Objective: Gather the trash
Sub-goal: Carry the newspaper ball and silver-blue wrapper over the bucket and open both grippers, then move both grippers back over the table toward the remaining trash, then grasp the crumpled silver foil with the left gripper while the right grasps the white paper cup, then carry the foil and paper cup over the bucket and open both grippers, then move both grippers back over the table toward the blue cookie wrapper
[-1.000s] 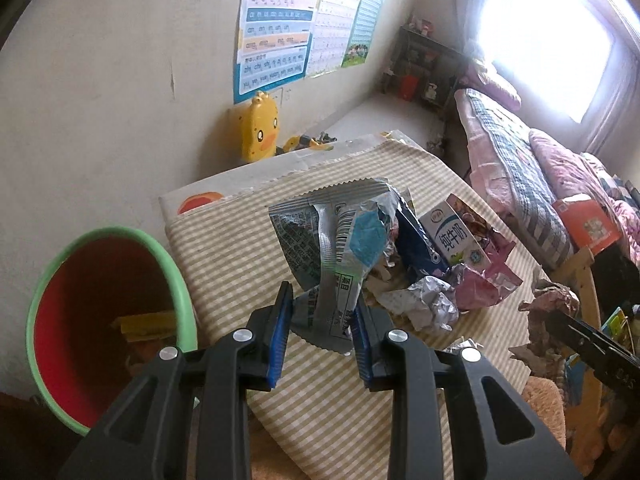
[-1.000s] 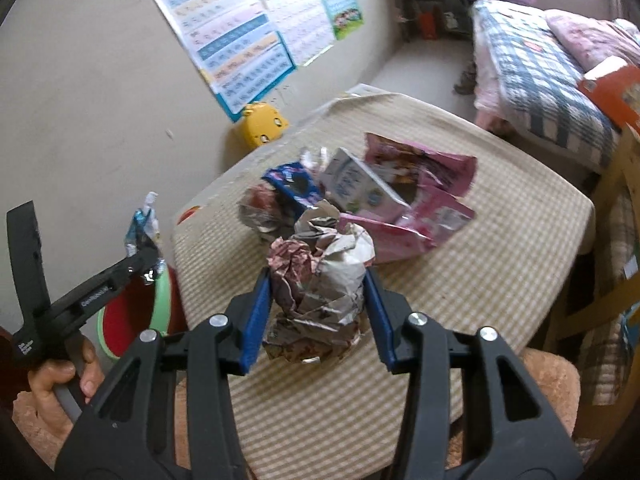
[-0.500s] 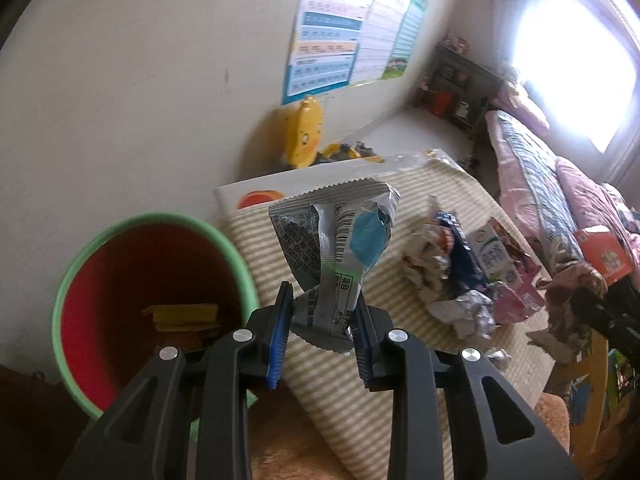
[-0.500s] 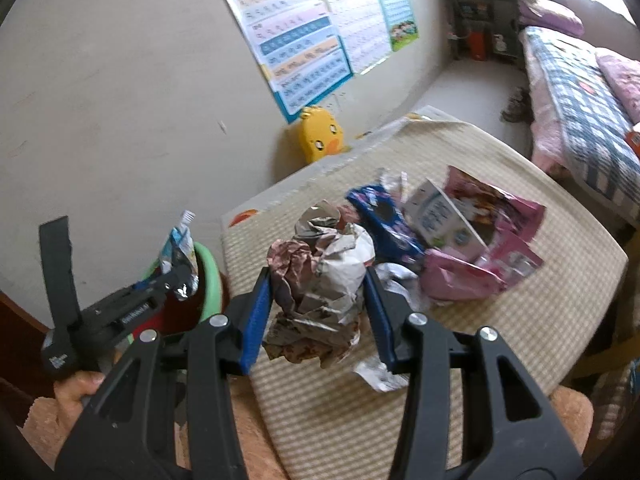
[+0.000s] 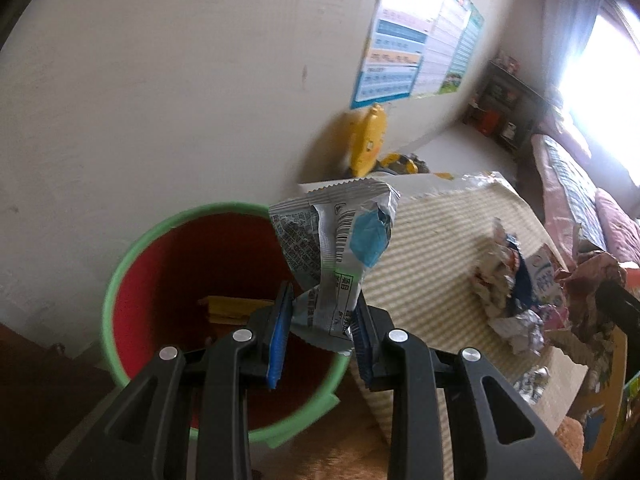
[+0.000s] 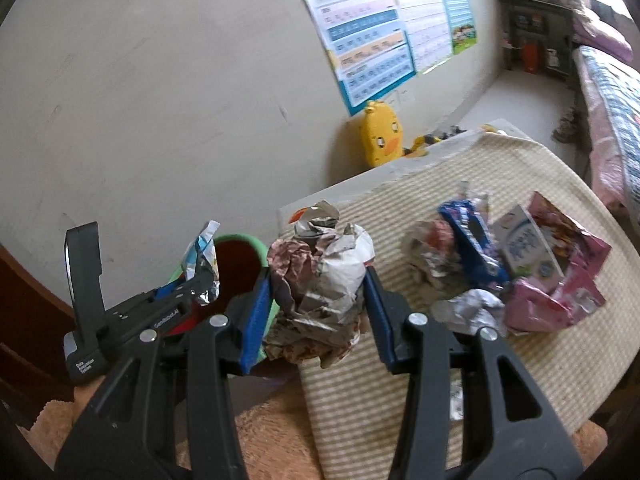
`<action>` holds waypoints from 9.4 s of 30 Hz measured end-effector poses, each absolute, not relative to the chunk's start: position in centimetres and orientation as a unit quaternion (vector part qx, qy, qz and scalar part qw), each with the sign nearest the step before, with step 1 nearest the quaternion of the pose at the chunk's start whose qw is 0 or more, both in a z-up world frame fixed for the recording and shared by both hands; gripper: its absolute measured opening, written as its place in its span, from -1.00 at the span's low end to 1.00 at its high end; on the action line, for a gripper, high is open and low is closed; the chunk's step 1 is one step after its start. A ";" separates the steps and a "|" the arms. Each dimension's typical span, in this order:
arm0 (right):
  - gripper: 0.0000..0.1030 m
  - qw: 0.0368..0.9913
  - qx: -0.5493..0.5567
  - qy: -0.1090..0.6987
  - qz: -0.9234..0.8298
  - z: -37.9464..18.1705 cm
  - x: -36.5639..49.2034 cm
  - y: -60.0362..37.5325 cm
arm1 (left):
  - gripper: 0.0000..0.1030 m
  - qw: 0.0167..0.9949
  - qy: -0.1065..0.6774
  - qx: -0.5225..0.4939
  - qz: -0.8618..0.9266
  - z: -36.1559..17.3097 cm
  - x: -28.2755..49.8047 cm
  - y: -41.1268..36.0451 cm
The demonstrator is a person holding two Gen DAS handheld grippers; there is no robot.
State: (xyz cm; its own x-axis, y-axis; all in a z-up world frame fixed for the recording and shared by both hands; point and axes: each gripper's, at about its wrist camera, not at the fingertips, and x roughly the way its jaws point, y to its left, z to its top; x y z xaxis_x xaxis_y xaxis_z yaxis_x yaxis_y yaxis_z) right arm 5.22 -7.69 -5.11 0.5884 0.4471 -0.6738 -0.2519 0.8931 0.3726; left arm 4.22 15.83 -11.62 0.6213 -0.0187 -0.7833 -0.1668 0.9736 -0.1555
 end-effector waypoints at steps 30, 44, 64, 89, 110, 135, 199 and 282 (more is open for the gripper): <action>0.04 0.826 0.062 0.460 0.321 -7.7 9.9 7.4 | -0.30 0.867 0.454 -0.132 0.156 -14.7 2.6 25.2; 0.36 0.845 0.085 0.458 0.263 -8.0 8.7 0.4 | 0.26 0.867 0.461 -0.119 0.145 -14.5 2.7 24.0; 0.51 0.809 0.214 0.546 0.031 -19.1 3.6 -19.6 | 0.25 0.874 0.482 -0.058 0.007 -12.8 4.2 11.7; 0.45 0.807 0.193 0.558 0.010 -20.6 4.1 -17.6 | 0.26 0.862 0.501 -0.011 -0.083 -12.8 3.9 3.4; -0.02 0.812 0.238 0.534 0.010 -19.3 -2.8 -25.2 | 0.26 0.820 0.548 0.012 -0.167 -17.5 9.3 -9.4; 0.39 0.812 0.222 0.538 0.040 -19.5 -2.5 -24.3 | -0.12 0.782 0.598 -0.038 -0.175 -19.0 6.5 -4.5; -0.68 0.836 0.207 0.504 0.070 -15.9 -2.0 -22.4 | -0.81 0.880 0.458 -0.020 -0.121 -11.4 5.5 0.9; -0.25 0.835 0.142 0.511 0.144 -13.2 2.0 -12.1 | -0.33 0.878 0.472 -0.079 -0.026 -13.2 6.1 11.5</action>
